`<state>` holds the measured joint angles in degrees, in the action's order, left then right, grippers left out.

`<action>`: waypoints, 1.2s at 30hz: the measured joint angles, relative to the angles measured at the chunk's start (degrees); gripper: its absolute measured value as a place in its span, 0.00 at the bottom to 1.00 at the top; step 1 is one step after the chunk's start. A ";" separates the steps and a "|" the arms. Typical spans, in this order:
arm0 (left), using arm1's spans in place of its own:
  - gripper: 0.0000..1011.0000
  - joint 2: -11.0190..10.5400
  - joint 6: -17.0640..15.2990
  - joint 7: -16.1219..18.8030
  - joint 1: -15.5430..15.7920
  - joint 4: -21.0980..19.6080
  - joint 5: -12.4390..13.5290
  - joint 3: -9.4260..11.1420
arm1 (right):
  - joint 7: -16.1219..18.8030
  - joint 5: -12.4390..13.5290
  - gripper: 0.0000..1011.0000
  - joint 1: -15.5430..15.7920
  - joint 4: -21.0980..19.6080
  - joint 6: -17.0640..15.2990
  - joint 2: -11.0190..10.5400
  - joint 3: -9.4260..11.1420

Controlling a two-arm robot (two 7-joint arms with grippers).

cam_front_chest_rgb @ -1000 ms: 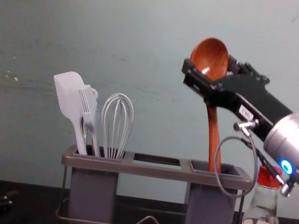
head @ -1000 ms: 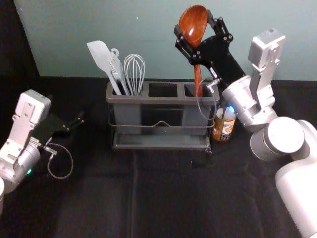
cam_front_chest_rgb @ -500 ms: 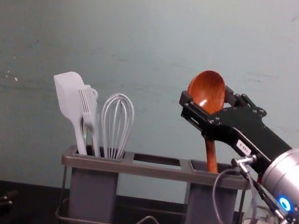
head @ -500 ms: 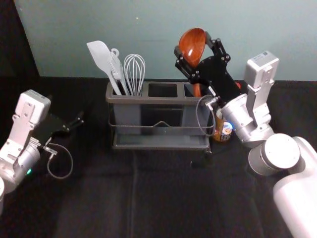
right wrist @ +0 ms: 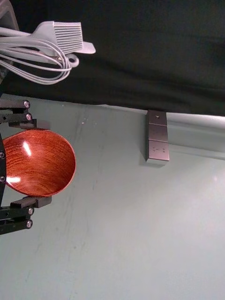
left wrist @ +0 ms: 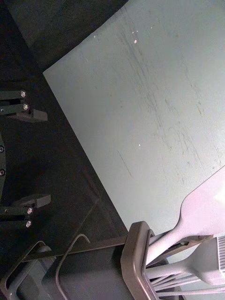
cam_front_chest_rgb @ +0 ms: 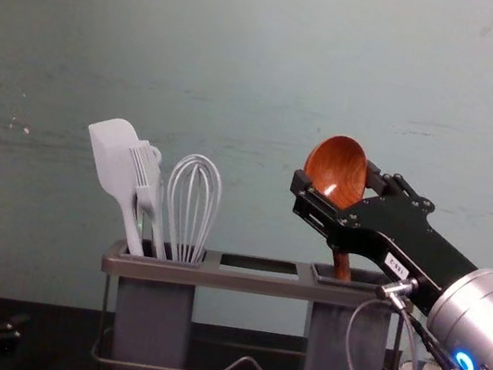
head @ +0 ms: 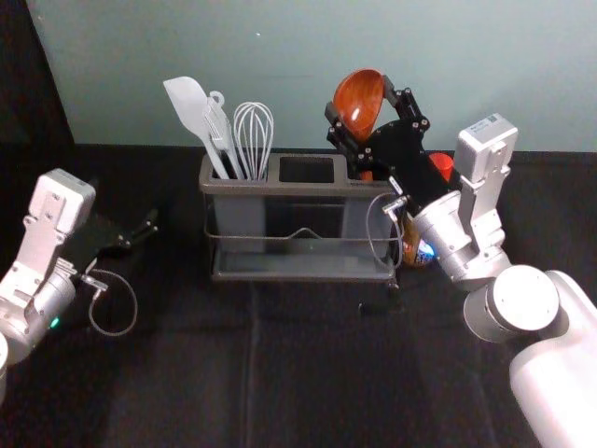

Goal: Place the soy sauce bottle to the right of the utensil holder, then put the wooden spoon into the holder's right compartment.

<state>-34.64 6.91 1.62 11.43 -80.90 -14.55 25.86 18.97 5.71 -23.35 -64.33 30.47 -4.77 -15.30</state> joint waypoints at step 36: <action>0.99 0.00 0.00 0.00 0.00 0.00 0.00 0.00 | -2.83 -3.21 0.99 8.92 -17.39 -4.02 -3.73 1.78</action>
<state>-34.65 6.91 1.62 11.43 -80.90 -14.55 25.86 16.15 2.50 -14.43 -81.72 26.46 -8.49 -13.53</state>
